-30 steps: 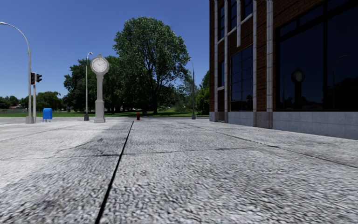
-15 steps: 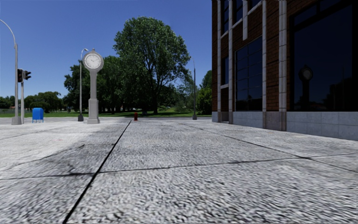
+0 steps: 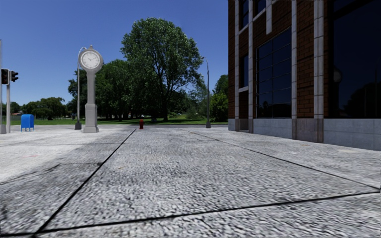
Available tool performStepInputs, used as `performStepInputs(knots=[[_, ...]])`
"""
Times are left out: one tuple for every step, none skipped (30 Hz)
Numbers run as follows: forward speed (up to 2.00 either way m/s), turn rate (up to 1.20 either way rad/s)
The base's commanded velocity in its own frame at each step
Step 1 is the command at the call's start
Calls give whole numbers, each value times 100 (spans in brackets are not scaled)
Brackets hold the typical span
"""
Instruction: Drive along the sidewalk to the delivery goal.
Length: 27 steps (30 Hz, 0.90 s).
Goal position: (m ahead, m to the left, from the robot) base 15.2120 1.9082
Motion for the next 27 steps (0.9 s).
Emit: performStepInputs(knots=[[200, 0], [200, 0], [200, 0], [200, 0], [200, 0], [200, 0], [200, 0], [200, 0], [200, 0], [200, 0], [200, 0], [200, 0], [200, 0], [200, 0], [200, 0], [200, 0], [200, 0], [200, 0], [200, 0], [200, 0], [200, 0], [200, 0], [200, 0], [200, 0], [200, 0], [200, 0], [200, 0]])
